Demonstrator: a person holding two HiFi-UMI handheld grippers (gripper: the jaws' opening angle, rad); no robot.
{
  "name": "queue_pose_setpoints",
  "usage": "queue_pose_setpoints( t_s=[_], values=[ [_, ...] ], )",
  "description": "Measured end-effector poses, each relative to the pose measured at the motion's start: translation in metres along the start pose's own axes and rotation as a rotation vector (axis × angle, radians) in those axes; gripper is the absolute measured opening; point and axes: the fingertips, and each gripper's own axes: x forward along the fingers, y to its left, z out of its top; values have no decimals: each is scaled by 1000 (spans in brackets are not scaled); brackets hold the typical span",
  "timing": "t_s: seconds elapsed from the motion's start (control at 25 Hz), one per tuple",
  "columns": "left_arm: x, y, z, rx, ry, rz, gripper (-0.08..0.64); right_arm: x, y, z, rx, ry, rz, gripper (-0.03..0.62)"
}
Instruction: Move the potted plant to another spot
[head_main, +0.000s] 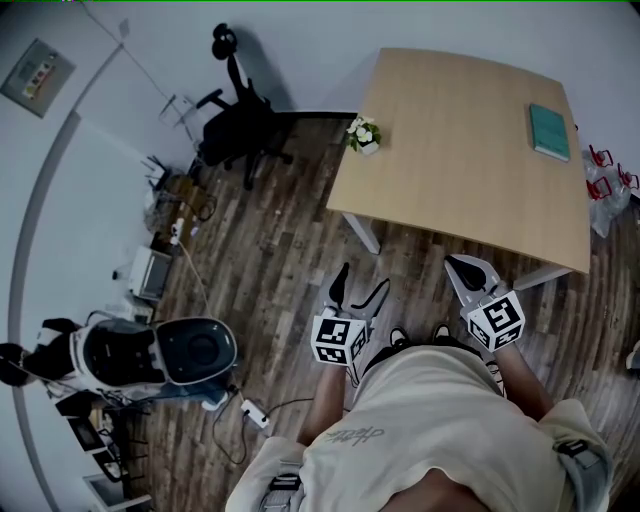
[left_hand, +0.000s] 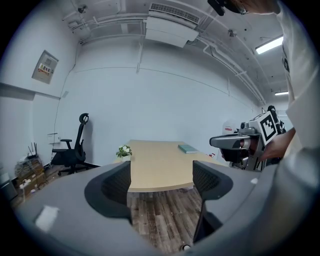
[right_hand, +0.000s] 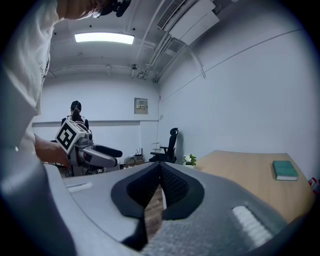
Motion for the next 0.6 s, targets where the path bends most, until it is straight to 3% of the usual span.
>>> queue_pose_setpoints(
  t_s=[0.2, 0.6],
  values=[
    [-12, 21, -5, 26, 4, 27, 373, 21, 15, -1, 7, 17, 20, 3],
    [-19, 70, -20, -12, 1, 12, 364, 62, 34, 3, 28, -9, 1, 3]
  ],
)
